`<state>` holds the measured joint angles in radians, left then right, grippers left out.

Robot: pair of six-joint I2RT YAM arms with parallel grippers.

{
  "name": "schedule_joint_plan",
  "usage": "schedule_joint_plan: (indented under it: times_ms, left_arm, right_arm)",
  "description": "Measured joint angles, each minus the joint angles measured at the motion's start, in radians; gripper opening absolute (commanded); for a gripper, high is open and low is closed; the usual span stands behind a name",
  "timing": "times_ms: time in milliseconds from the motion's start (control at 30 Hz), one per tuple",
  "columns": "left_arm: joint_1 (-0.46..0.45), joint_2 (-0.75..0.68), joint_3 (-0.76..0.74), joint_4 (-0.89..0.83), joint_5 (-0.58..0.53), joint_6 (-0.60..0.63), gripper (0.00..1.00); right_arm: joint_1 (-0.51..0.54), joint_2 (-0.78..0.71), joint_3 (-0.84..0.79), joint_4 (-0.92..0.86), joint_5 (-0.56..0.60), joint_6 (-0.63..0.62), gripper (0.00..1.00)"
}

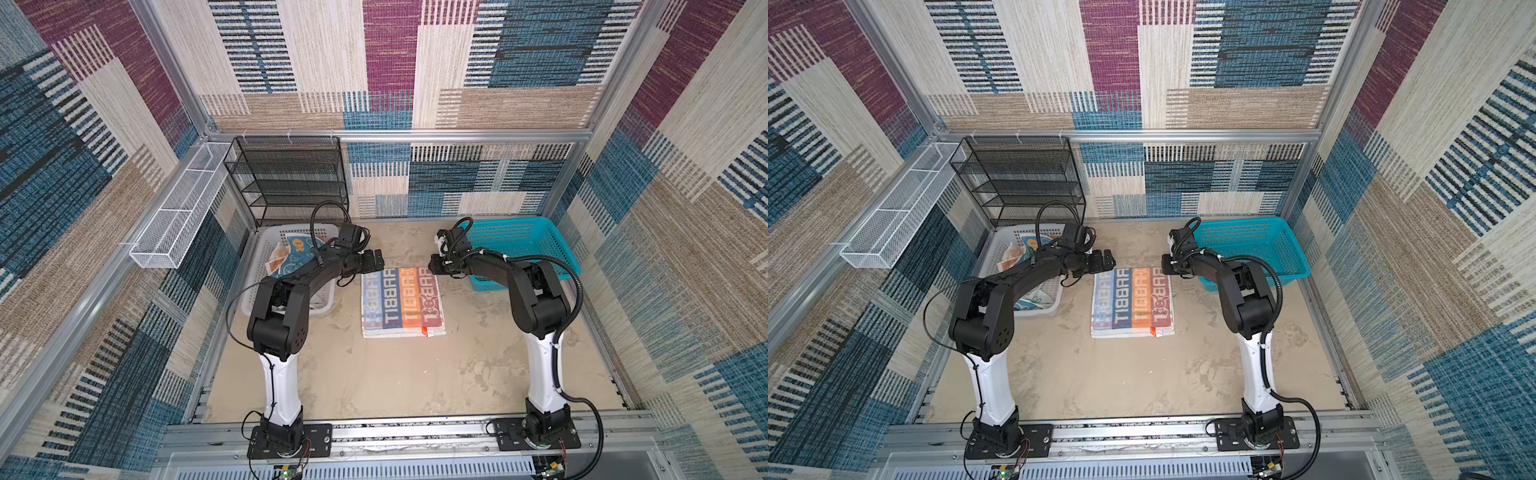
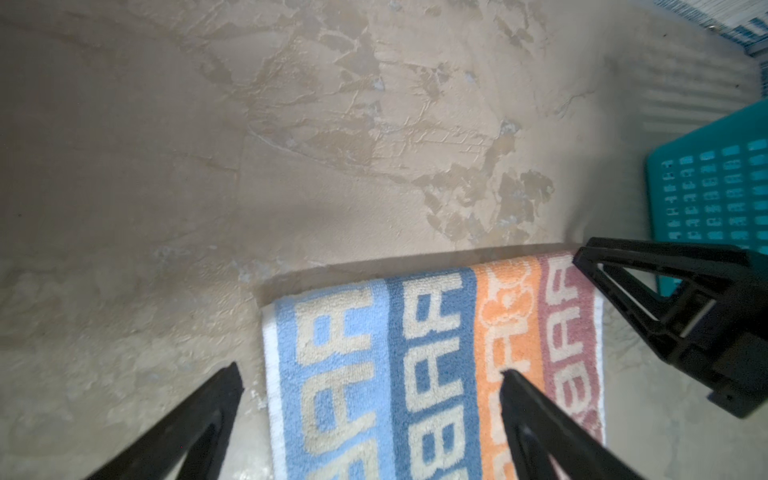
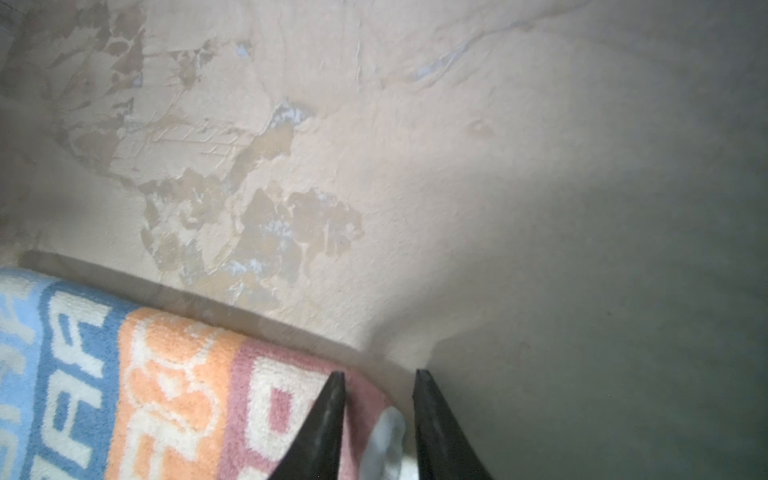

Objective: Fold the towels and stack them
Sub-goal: 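Lower both grippers to the folded edge farthest from the robot, then grasp the far folded edge with both grippers and lift it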

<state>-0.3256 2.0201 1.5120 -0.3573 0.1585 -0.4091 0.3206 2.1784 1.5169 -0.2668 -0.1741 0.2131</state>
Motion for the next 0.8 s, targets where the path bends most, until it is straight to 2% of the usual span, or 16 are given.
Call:
schedule_joint_plan:
  times_ms: [67, 133, 167, 233, 500, 600, 733, 800]
  left_arm:
    - [0.0, 0.019, 0.018, -0.024, -0.003, 0.015, 1.0]
    - [0.0, 0.039, 0.034, -0.045, -0.024, 0.023, 1.0]
    - [0.0, 0.051, 0.045, -0.059, -0.024, 0.028, 0.99]
    - [0.0, 0.075, 0.074, -0.084, -0.032, 0.042, 0.95]
    - [0.024, 0.161, 0.162, -0.13, -0.076, 0.118, 0.72]
    - [0.03, 0.192, 0.192, -0.135, -0.076, 0.145, 0.67]
    - [0.029, 0.206, 0.195, -0.14, -0.074, 0.163, 0.52]
    - [0.029, 0.207, 0.193, -0.139, -0.076, 0.174, 0.51]
  right_arm:
    - [0.0, 0.0, -0.008, 0.016, -0.003, 0.0, 0.17]
    - [0.0, 0.0, -0.011, 0.019, -0.007, 0.001, 0.13]
    - [0.0, 0.001, -0.011, 0.019, -0.008, 0.001, 0.08]
    - [0.0, 0.002, -0.011, 0.019, -0.01, 0.004, 0.05]
    - [0.0, 0.004, -0.005, 0.014, -0.01, 0.003, 0.03]
    - [0.0, 0.008, 0.002, 0.012, -0.01, 0.001, 0.02]
    - [0.0, 0.011, 0.004, 0.012, -0.01, -0.005, 0.02]
    - [0.0, 0.011, 0.004, 0.013, -0.012, -0.005, 0.02]
